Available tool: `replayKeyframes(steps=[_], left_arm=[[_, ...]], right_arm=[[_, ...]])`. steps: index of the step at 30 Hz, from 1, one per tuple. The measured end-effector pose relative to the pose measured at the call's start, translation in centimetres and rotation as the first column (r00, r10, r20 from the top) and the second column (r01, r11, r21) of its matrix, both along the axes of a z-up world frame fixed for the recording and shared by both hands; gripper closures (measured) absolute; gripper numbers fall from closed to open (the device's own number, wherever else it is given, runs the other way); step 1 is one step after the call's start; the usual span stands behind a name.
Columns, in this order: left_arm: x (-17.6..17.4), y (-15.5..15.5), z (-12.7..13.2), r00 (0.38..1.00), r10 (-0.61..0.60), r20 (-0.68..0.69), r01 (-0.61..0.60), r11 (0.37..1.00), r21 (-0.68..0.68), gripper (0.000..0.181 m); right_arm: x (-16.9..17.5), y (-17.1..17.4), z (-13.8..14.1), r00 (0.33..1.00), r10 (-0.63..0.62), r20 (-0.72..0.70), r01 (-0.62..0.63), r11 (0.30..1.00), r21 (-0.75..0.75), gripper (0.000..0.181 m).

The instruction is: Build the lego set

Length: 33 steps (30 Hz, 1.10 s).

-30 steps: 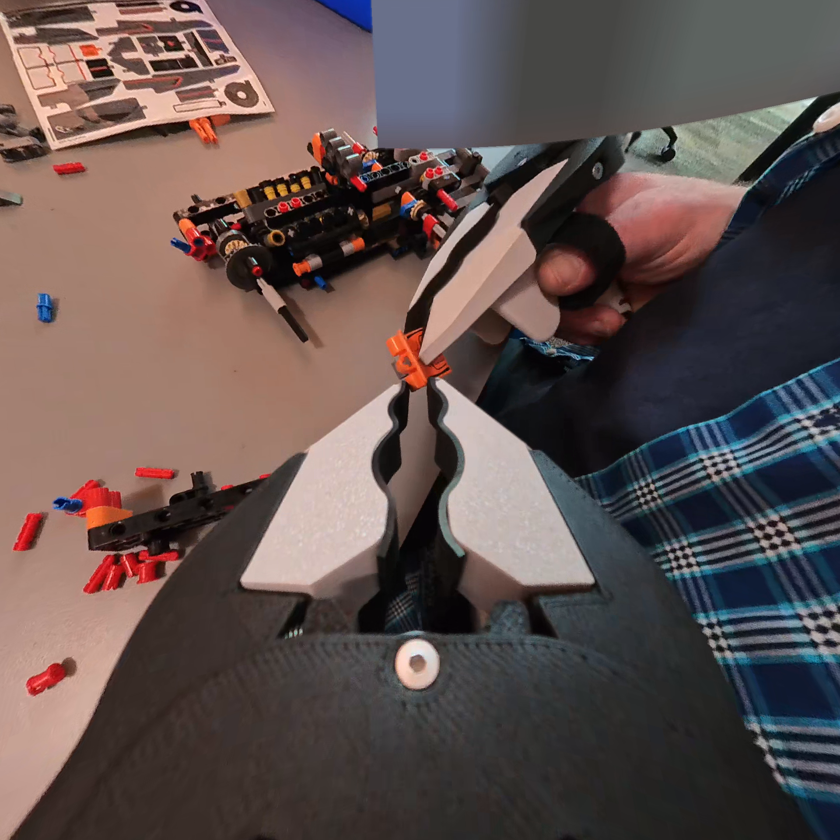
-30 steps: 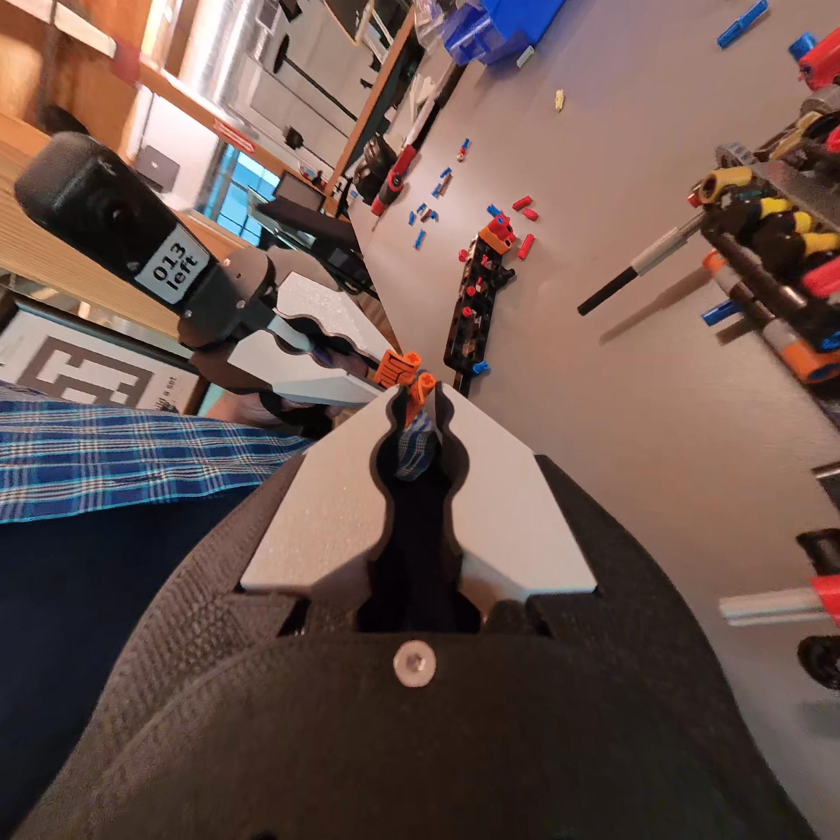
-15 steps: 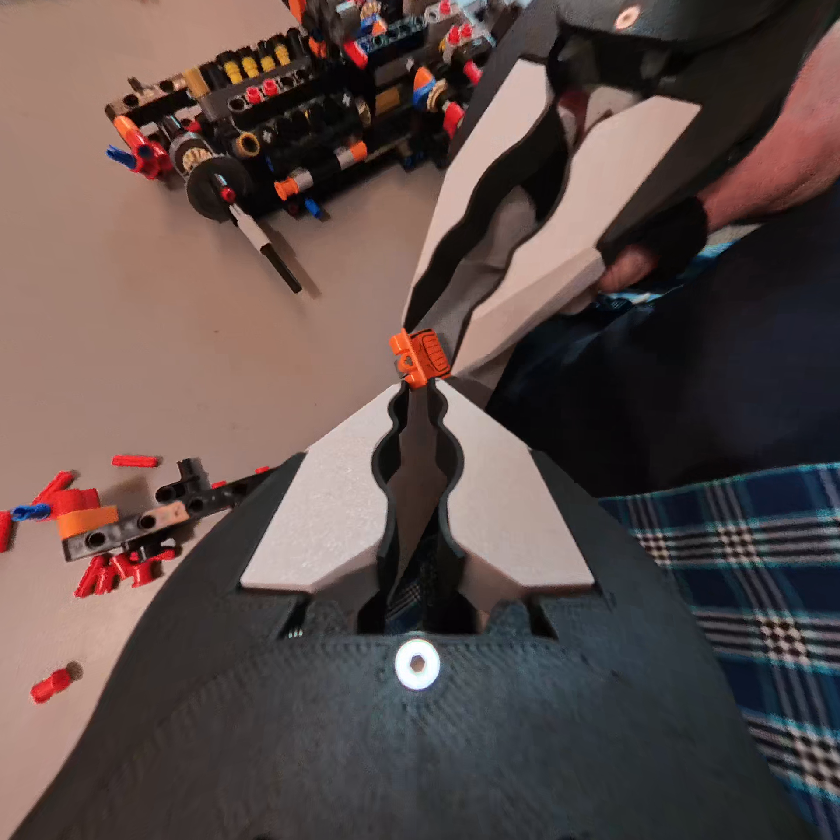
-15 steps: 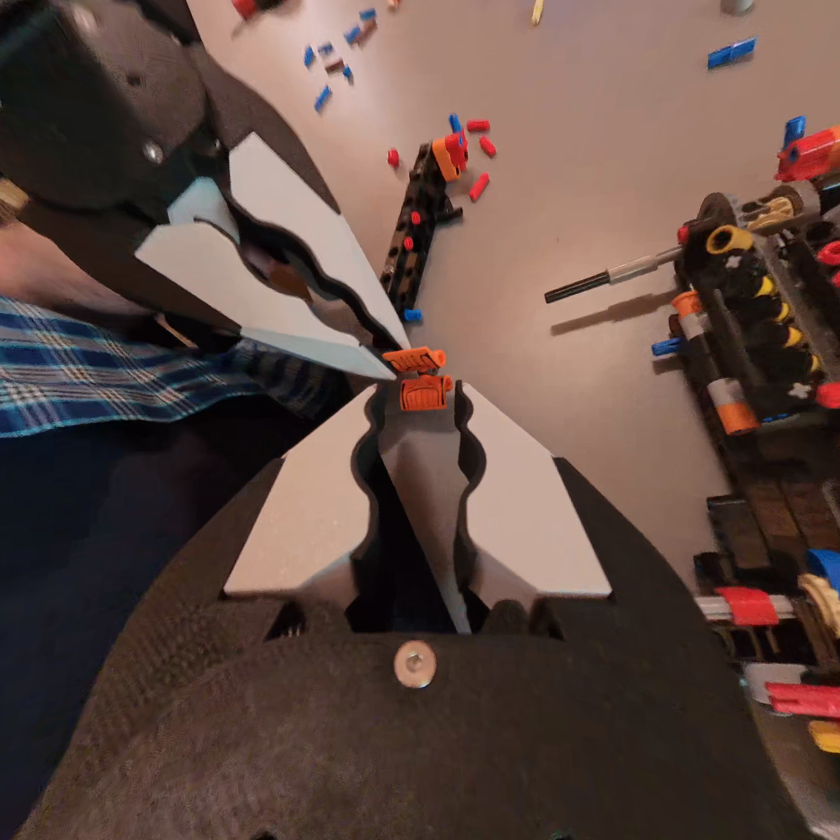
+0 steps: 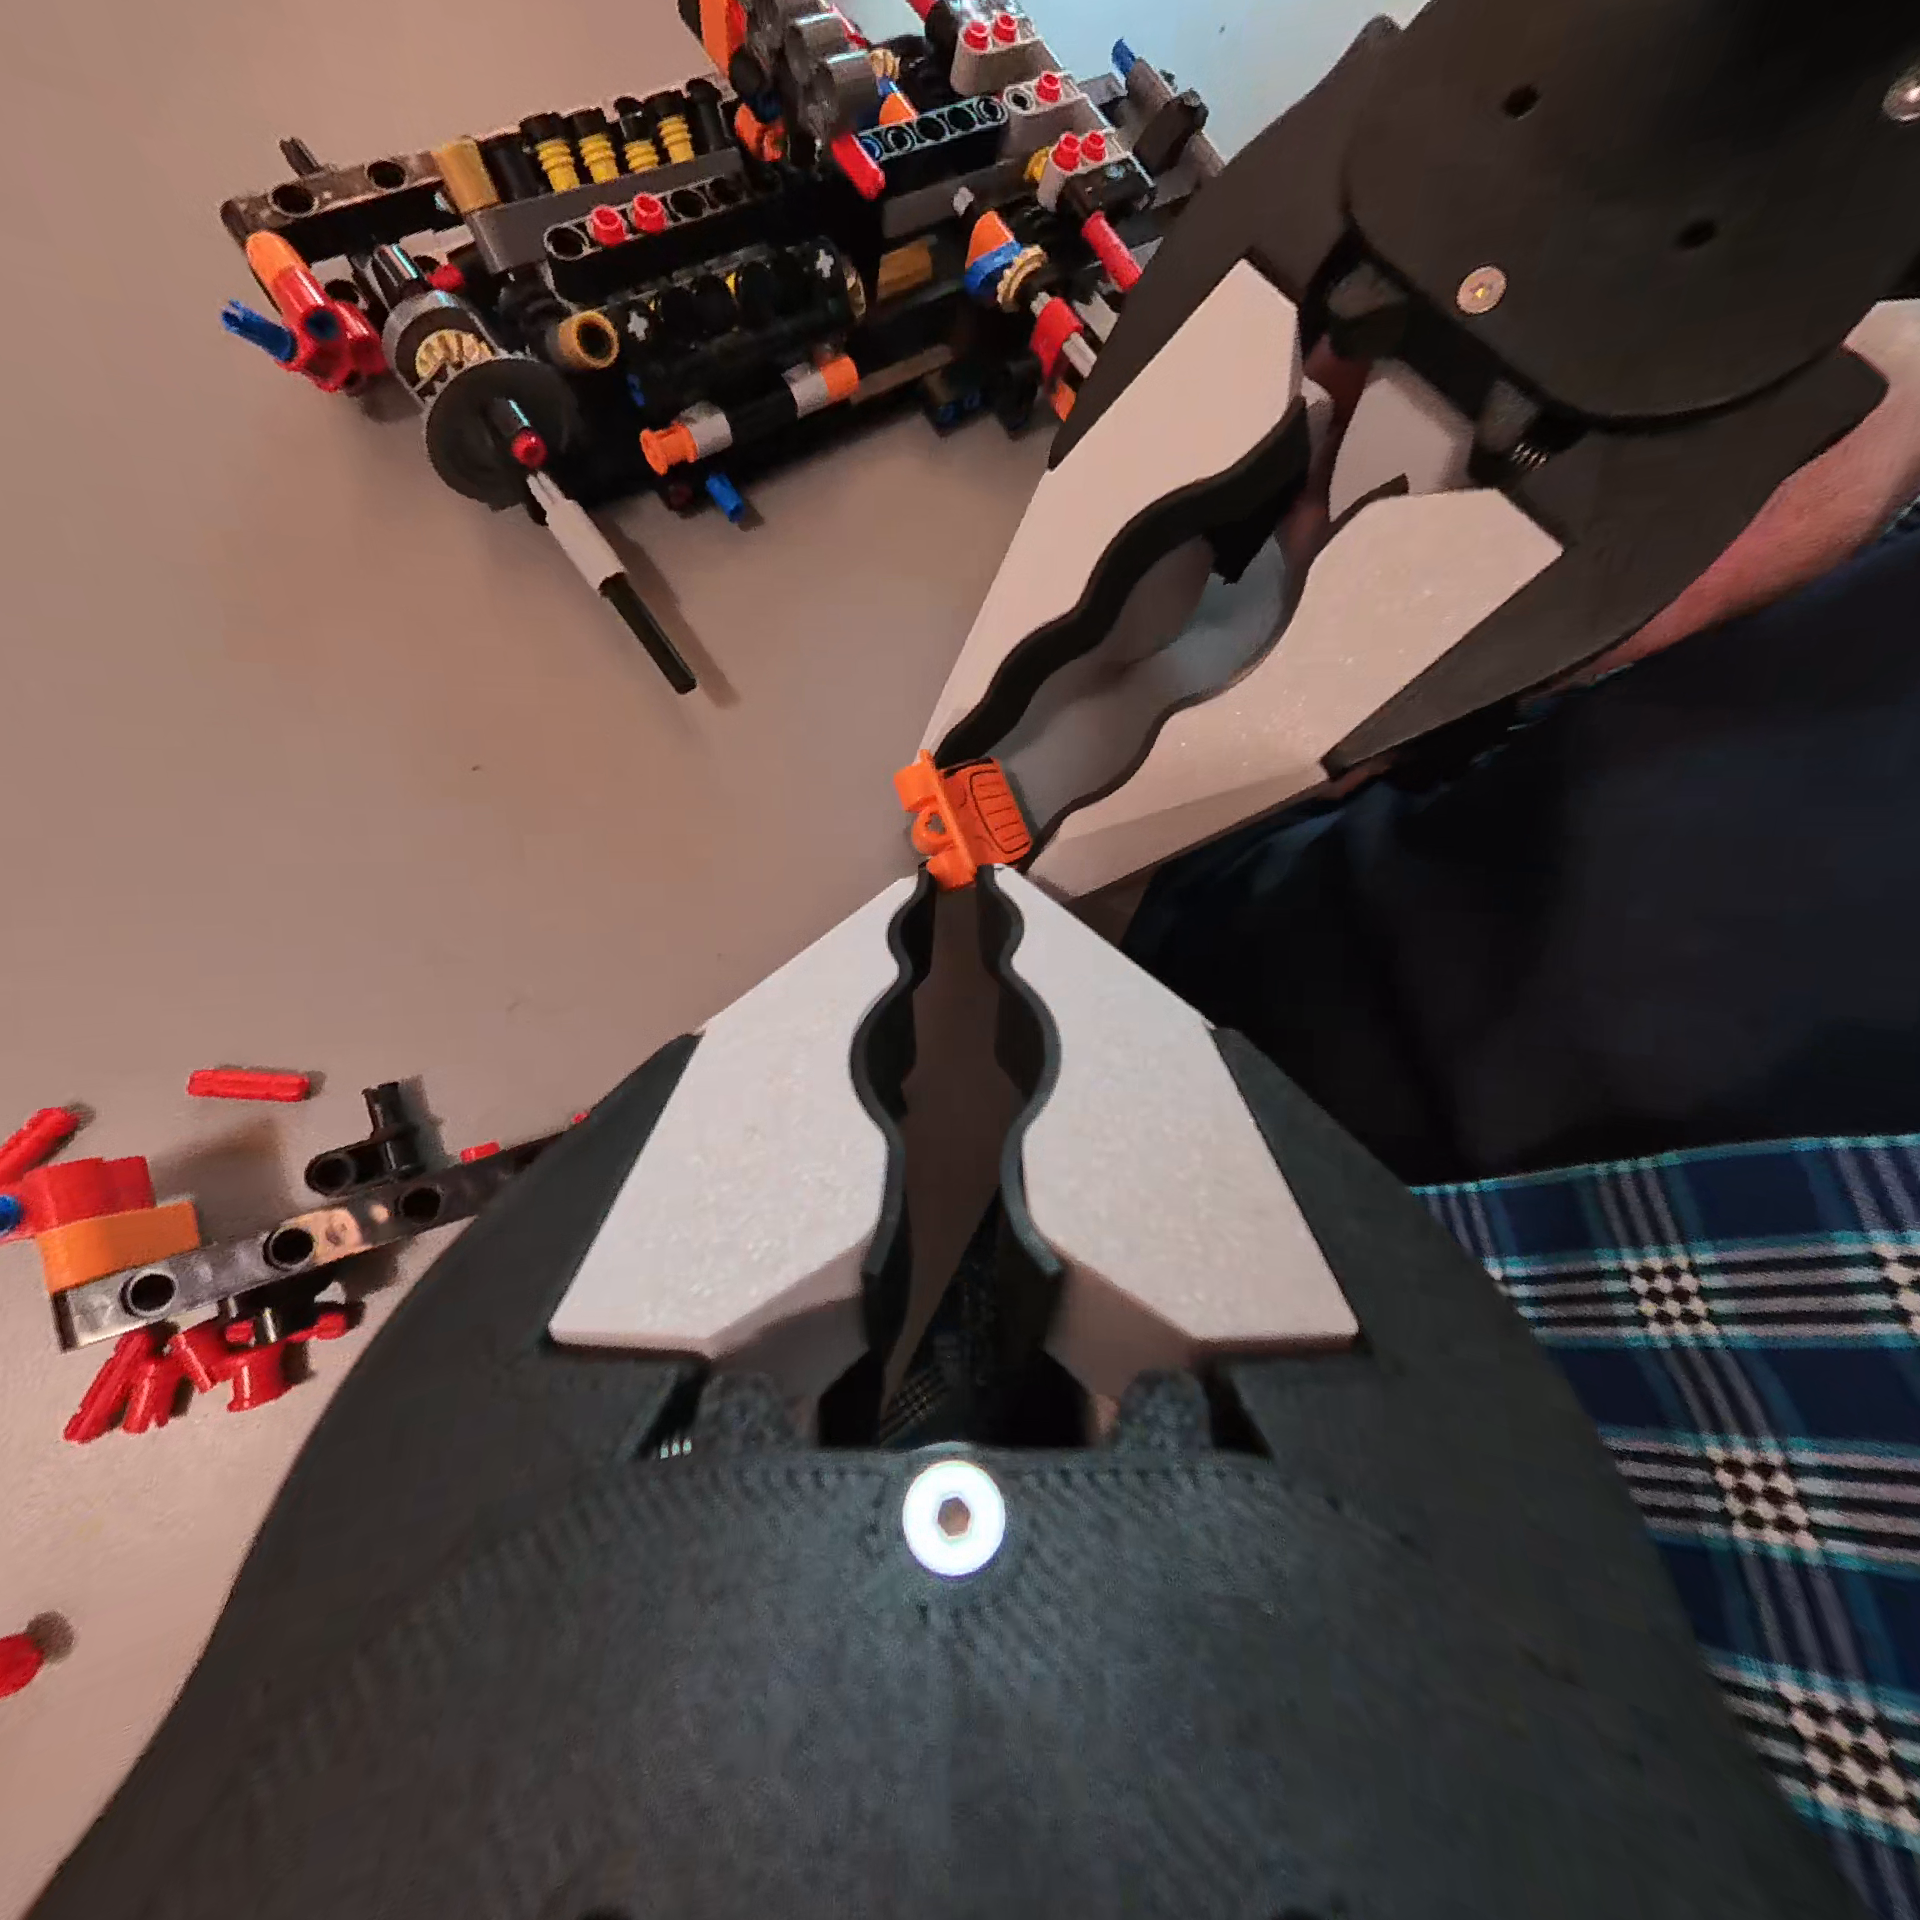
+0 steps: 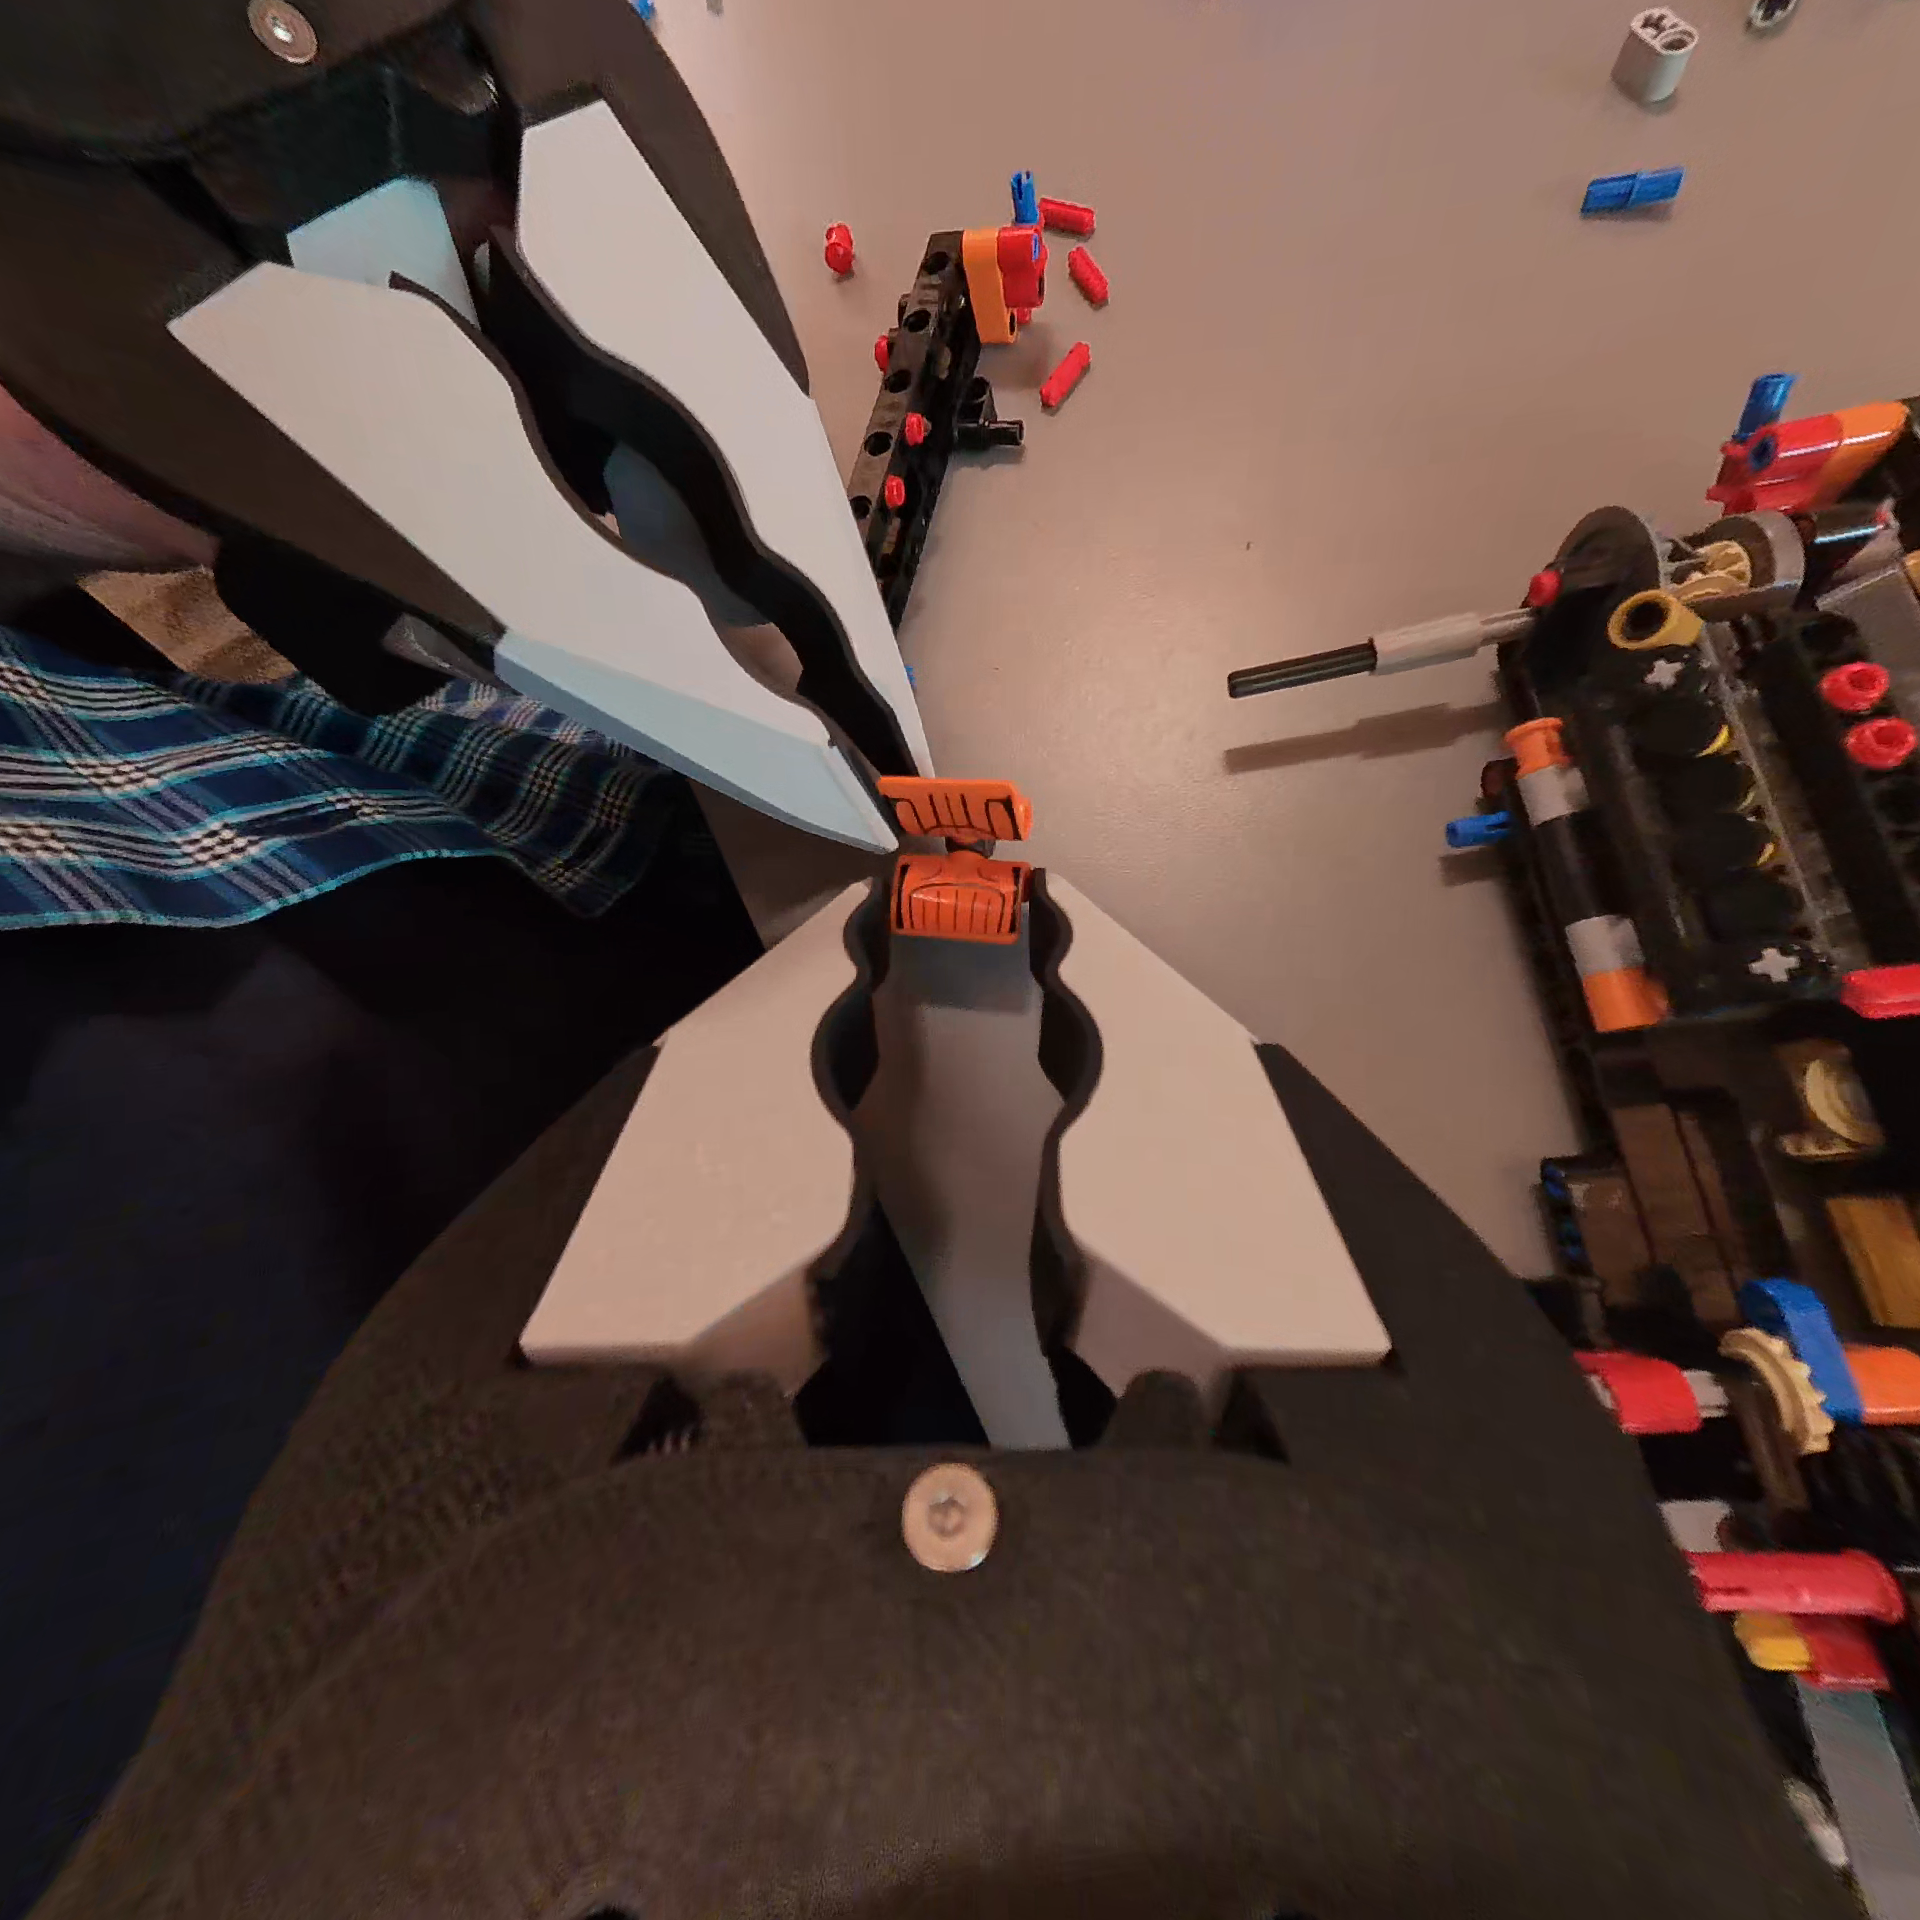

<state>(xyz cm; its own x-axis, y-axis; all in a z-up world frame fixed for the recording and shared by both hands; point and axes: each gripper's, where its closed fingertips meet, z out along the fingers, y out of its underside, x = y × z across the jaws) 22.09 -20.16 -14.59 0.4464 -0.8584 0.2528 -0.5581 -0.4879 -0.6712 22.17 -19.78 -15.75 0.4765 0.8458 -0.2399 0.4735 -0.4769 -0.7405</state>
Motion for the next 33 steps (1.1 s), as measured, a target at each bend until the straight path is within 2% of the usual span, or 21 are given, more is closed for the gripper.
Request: replayKeyframes(steps=[7,16,24,33], left_arm=[[0.0,0.3,0.6,0.999,0.004,0.036,-0.005,1.0,0.014,0.173],[0.3,0.7,1.6,0.998,-0.015,0.065,0.016,1.0,-0.005,0.174],[1.3,1.2,3.0,0.989,-0.038,0.143,0.042,0.999,-0.03,0.172],[1.9,1.9,4.9,0.972,-0.1,0.214,0.115,0.992,-0.06,0.147]], right_arm=[[-0.1,0.2,0.7,0.998,-0.018,-0.054,0.017,1.0,-0.023,0.157],[0.0,0.2,1.2,0.998,0.004,-0.055,-0.004,1.0,0.008,0.156],[0.5,0.6,2.5,0.985,-0.007,-0.174,0.001,0.999,-0.038,0.156],[1.3,1.2,4.1,0.941,-0.046,-0.336,0.003,0.992,-0.126,0.156]])
